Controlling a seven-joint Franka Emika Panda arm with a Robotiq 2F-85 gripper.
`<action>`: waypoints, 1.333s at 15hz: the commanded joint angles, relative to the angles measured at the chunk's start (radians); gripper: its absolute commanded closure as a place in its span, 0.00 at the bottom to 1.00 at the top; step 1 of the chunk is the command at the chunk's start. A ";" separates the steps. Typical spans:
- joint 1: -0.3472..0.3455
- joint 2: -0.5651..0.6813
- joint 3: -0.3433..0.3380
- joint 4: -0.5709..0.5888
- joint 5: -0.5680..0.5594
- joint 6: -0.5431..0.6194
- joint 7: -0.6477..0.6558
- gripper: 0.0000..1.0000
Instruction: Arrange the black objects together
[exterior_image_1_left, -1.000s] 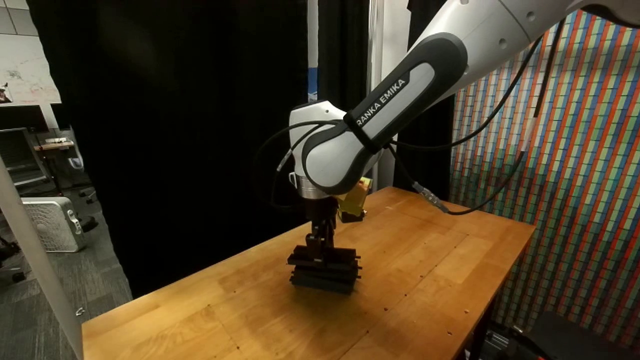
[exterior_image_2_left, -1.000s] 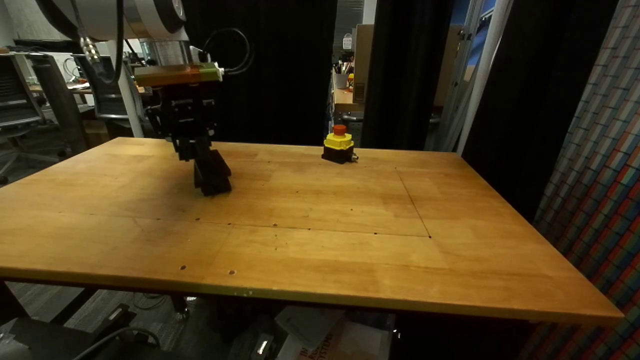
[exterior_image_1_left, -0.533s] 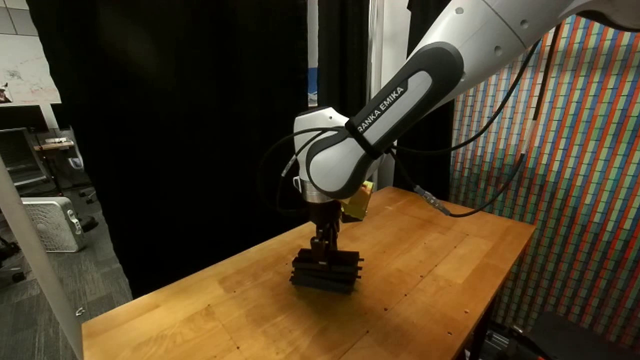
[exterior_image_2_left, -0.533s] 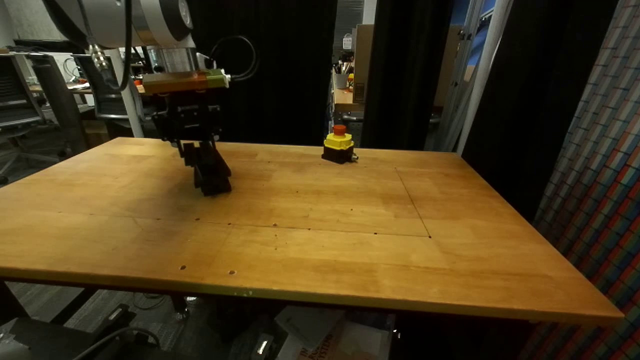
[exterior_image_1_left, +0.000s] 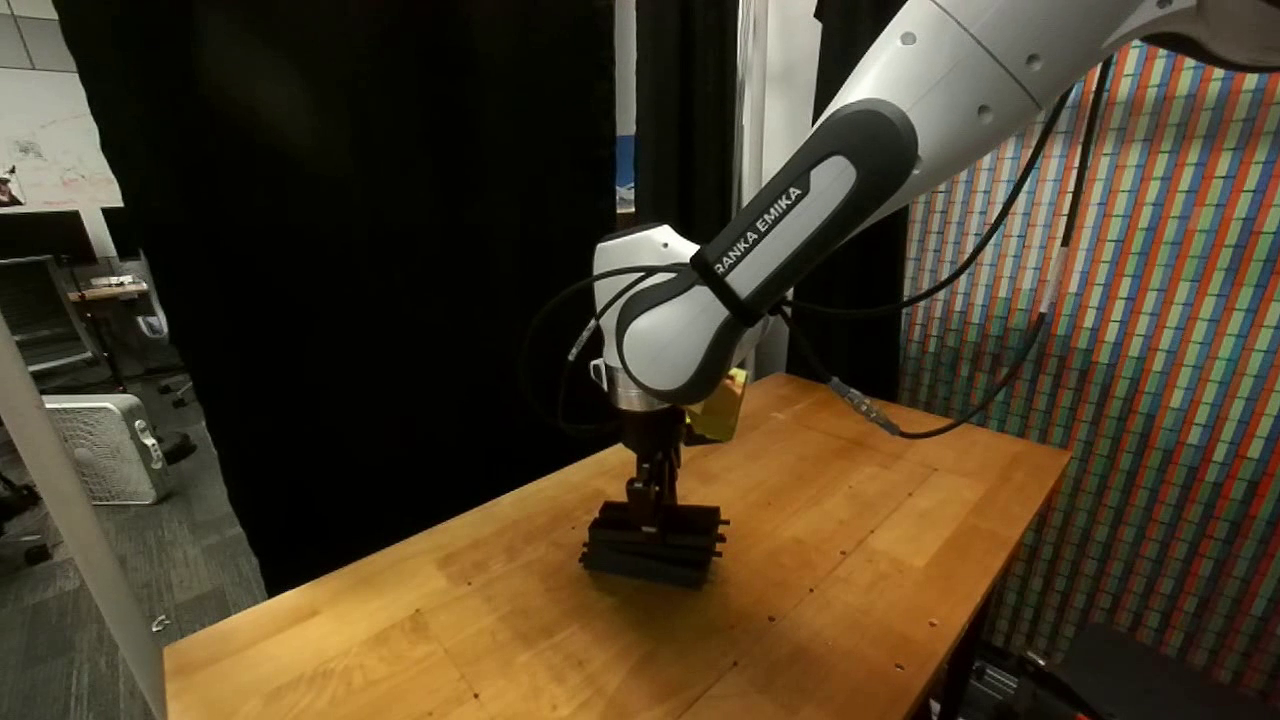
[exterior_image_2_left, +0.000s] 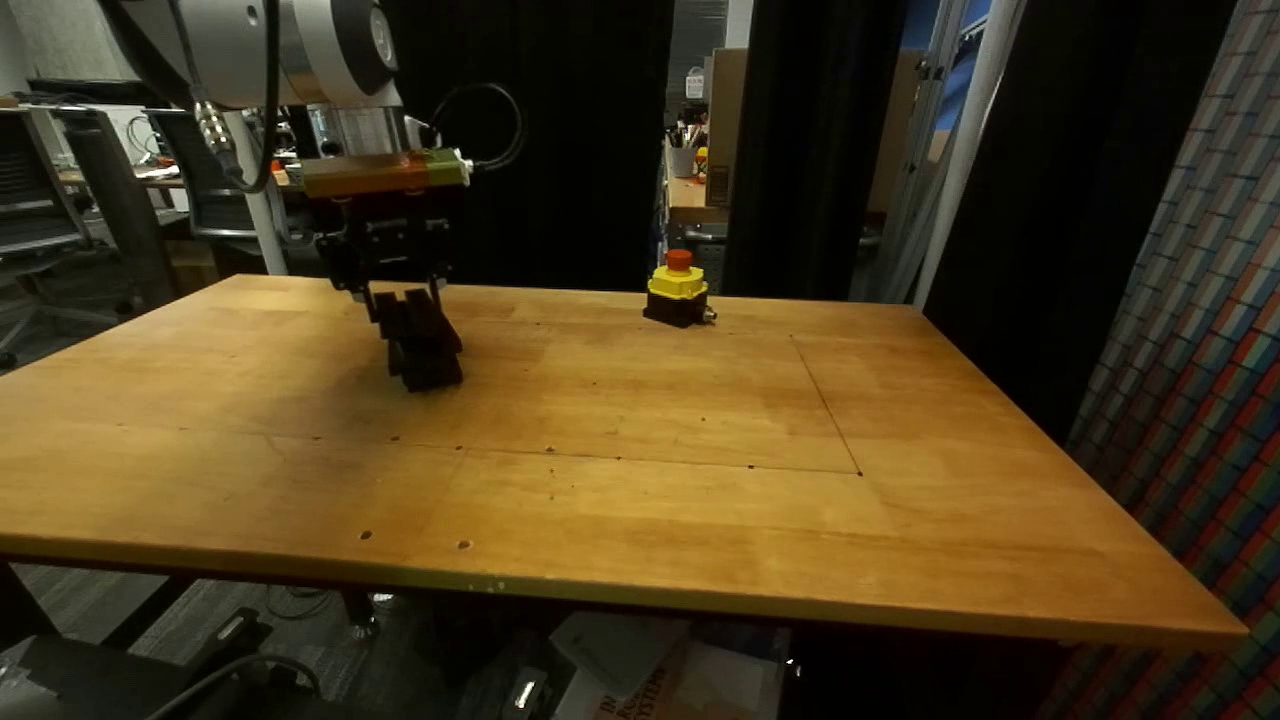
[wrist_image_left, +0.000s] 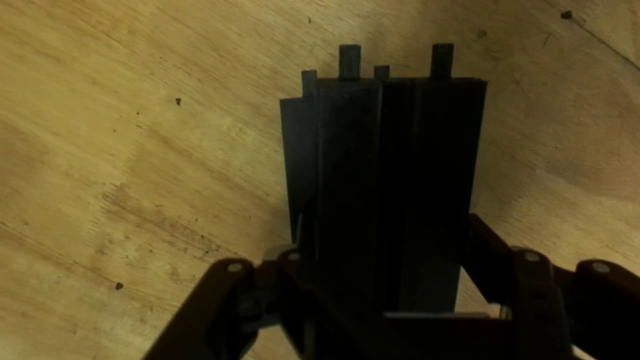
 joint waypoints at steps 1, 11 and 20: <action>-0.010 0.006 -0.002 0.009 0.013 0.025 -0.036 0.55; -0.016 0.004 -0.002 0.003 0.011 0.068 -0.054 0.55; -0.027 0.006 0.003 -0.006 0.036 0.084 -0.073 0.55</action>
